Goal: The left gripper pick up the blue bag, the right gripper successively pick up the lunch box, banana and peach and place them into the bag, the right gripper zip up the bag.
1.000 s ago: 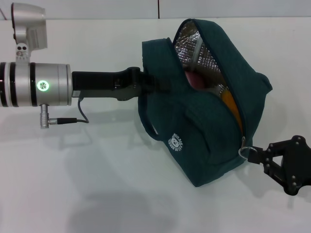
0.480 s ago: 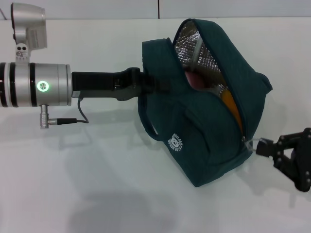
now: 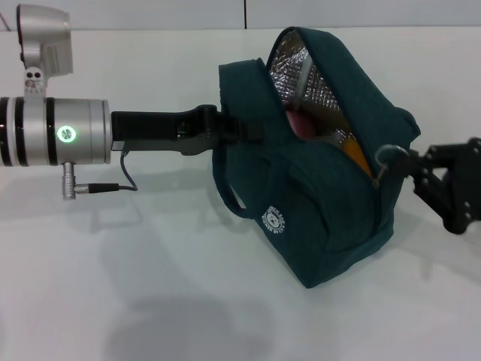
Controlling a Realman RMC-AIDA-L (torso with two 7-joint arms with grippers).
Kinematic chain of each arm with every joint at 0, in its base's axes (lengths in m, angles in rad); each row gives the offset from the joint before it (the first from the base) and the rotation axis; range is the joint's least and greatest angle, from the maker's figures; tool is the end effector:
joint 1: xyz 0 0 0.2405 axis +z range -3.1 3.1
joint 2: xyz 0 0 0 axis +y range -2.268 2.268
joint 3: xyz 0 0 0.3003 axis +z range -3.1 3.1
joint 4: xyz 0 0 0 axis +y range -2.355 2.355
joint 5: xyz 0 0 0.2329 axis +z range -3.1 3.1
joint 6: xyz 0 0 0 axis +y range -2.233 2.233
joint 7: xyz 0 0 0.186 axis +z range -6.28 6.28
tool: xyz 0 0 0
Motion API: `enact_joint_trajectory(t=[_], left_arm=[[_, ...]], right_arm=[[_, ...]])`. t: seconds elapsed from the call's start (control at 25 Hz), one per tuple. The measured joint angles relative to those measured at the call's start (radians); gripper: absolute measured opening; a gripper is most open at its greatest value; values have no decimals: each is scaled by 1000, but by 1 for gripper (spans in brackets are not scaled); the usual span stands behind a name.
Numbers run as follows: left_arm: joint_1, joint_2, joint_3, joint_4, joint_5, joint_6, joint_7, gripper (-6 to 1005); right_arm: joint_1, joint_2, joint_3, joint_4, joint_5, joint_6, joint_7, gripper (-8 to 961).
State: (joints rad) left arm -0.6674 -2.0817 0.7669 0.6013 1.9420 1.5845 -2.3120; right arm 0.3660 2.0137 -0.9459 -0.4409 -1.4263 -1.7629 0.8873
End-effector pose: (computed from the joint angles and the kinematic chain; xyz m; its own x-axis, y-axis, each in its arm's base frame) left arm -0.2272 0.4039 -0.0759 0.2251 0.9116 0.3440 0.8457 -0.3581 0.3956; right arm 0.2920 0.3189 -0.0352 0.6429 0.0318 -0.7653 -0.2673 -0.9270 -0.2631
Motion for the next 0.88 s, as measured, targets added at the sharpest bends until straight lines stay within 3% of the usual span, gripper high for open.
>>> enact_joint_trajectory(t=[0.04, 0.44, 0.8, 0.88], left_arm=[[1, 0, -1, 0, 0, 0, 2, 118], [10, 1, -2, -23, -59, 0, 34, 119], [60, 6, -3, -35, -144, -7, 88, 120], [74, 2, -3, -35, -147, -6, 153, 194]], right_arm=[[35, 1, -1, 18, 6, 7, 0, 7], [132, 13, -8, 45, 29, 84, 11, 7], [172, 13, -73, 60, 30, 89, 3, 7], [178, 13, -75, 59, 37, 89, 1, 7]])
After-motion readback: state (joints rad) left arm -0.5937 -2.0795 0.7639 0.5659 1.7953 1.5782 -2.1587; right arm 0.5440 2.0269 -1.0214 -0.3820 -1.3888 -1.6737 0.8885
